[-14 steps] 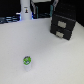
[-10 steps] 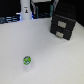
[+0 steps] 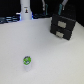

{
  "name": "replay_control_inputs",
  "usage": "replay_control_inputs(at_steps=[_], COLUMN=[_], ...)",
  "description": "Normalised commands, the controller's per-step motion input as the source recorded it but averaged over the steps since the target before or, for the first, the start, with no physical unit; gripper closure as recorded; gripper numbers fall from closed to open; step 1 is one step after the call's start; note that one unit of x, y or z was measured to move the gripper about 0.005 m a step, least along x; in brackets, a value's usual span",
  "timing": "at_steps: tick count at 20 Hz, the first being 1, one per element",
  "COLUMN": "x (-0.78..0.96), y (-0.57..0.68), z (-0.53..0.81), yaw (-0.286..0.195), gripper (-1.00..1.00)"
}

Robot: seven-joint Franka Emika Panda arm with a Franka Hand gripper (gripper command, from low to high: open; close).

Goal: Open the kcup holder, insert the kcup into the holder, and close the kcup holder

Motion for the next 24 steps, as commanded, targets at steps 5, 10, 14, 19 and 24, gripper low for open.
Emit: replay_control_inputs(at_steps=[5,10,14,19,24], x=[-0.18,-0.18,-0.14,-0.10,-0.07], y=[0.77,0.68,0.60,0.55,0.48], z=[-0.07,-0.13,-0.20,-0.27,-0.34], yaw=[-0.176,-0.172,-0.158,-0.147,-0.133], gripper=[-1.00,-1.00,-1.00,-1.00,-1.00])
